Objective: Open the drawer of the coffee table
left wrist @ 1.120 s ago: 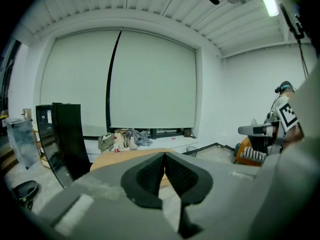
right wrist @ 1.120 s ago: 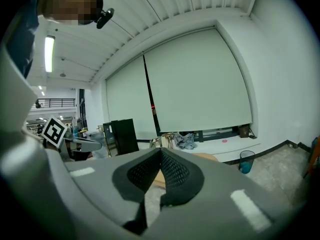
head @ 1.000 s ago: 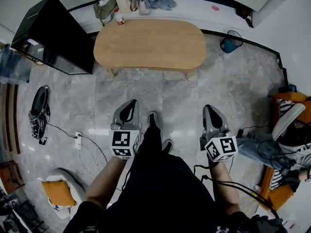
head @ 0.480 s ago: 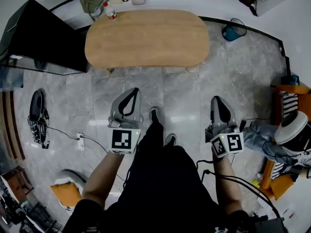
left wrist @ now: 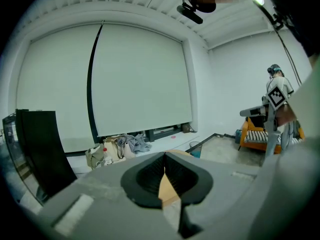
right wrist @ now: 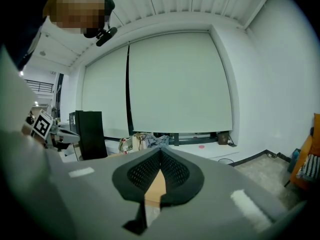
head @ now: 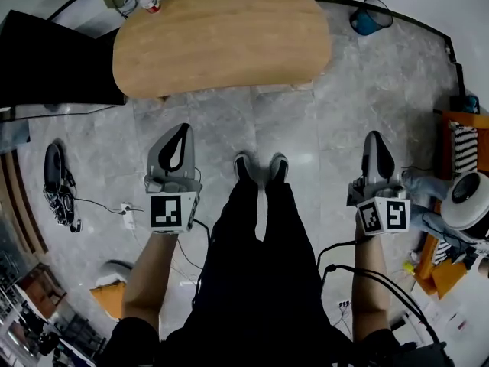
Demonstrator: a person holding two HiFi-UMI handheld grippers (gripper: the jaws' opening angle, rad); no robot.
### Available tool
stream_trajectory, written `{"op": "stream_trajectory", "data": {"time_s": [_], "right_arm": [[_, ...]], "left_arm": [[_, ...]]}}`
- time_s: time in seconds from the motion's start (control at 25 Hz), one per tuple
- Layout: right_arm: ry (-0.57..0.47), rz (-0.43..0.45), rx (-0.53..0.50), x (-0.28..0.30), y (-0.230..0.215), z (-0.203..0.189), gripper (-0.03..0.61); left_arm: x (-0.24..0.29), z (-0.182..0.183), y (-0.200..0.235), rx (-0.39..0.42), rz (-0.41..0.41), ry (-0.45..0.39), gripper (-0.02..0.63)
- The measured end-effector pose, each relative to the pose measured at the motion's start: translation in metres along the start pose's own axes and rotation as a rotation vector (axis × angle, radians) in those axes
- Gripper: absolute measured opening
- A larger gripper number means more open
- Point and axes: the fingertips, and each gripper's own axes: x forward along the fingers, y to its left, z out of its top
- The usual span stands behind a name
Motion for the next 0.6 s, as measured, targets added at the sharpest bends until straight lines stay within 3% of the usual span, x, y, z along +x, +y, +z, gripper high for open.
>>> {"op": "stream_trajectory", "data": {"time_s": [0.28,0.6], "right_arm": [[0.024,0.019,-0.018,0.040,-0.046,-0.053,0.003],[0.071,0.057,-0.040,0.085,-0.062,-0.132,0.003]], "left_arm": [[0.036,-0.046,0.005,-0.013,0.044,0.033,0.003],[0.079,-0.099,0.006,-0.052,0.063,0.038,0.003]]}}
